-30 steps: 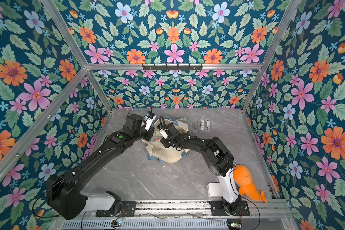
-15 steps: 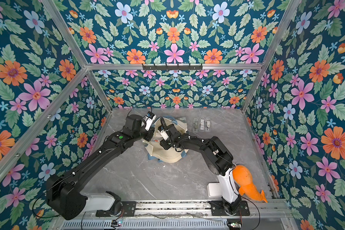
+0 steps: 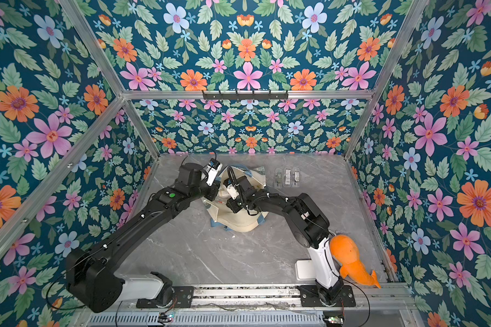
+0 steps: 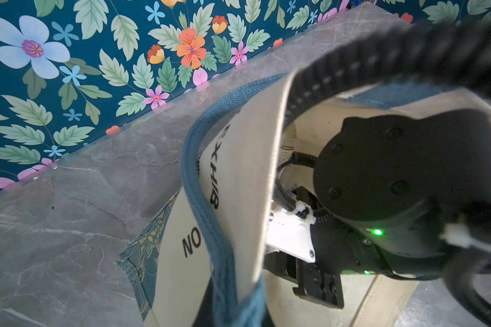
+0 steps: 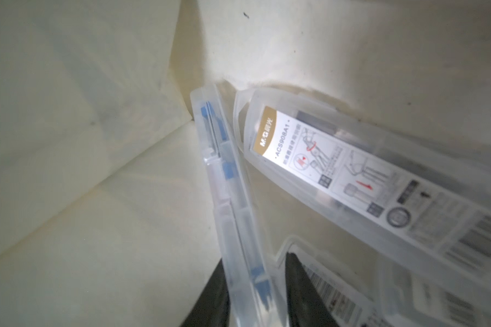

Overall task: Take out the compass set from the canvas bag
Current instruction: Pick up the compass set from the canvas bag.

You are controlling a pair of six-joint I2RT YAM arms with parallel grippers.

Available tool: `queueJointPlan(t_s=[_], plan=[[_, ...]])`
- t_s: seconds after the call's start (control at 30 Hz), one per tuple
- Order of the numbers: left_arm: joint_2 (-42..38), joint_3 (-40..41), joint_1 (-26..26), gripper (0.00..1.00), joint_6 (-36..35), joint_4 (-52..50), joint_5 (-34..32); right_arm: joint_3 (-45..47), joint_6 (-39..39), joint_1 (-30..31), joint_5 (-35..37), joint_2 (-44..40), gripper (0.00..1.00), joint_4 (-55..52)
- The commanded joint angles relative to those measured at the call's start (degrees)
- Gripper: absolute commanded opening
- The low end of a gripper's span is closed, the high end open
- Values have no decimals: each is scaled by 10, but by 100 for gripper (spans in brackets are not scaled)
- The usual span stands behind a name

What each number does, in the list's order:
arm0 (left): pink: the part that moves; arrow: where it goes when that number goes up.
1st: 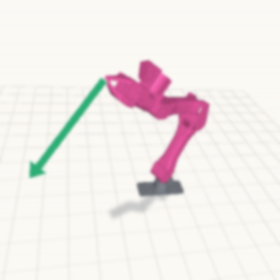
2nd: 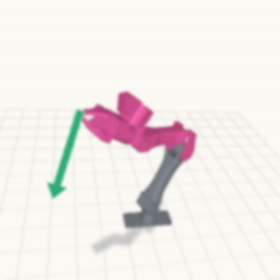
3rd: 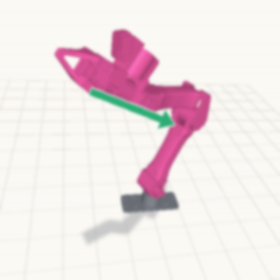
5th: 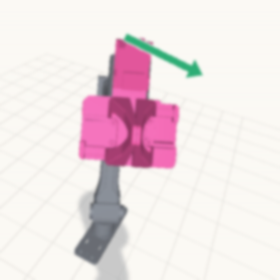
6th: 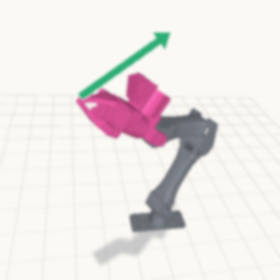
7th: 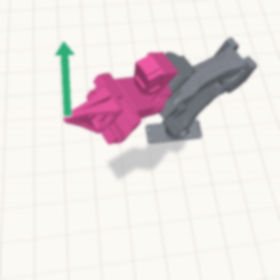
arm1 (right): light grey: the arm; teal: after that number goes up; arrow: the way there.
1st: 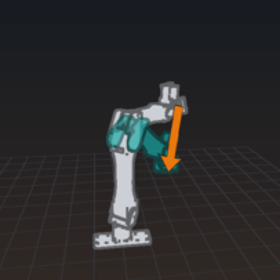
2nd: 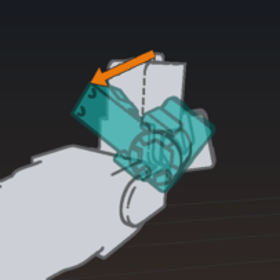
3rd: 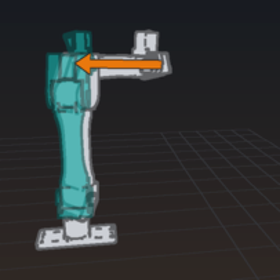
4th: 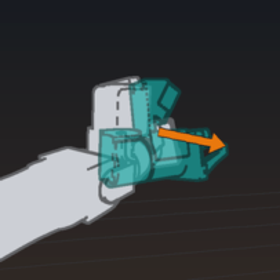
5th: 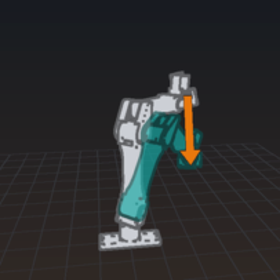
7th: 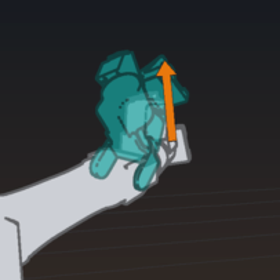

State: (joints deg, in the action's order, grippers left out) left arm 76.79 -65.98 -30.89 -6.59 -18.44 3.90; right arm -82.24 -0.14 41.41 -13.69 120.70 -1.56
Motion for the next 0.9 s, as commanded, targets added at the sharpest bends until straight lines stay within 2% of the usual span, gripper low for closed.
queueJointPlan(t_s=[0.0,0.3,0.5,0.87], plan=[[-3,2,0,0,-8,14,15,-3,6,1,8,0,26,-4],[-6,5,0,0,-9,15,9,1,6,10,11,-40,14,-14],[-11,10,0,0,-8,19,2,9,-8,16,25,-80,11,-57],[-10,11,0,0,-5,27,-9,140,-46,39,33,-228,10,-62]])
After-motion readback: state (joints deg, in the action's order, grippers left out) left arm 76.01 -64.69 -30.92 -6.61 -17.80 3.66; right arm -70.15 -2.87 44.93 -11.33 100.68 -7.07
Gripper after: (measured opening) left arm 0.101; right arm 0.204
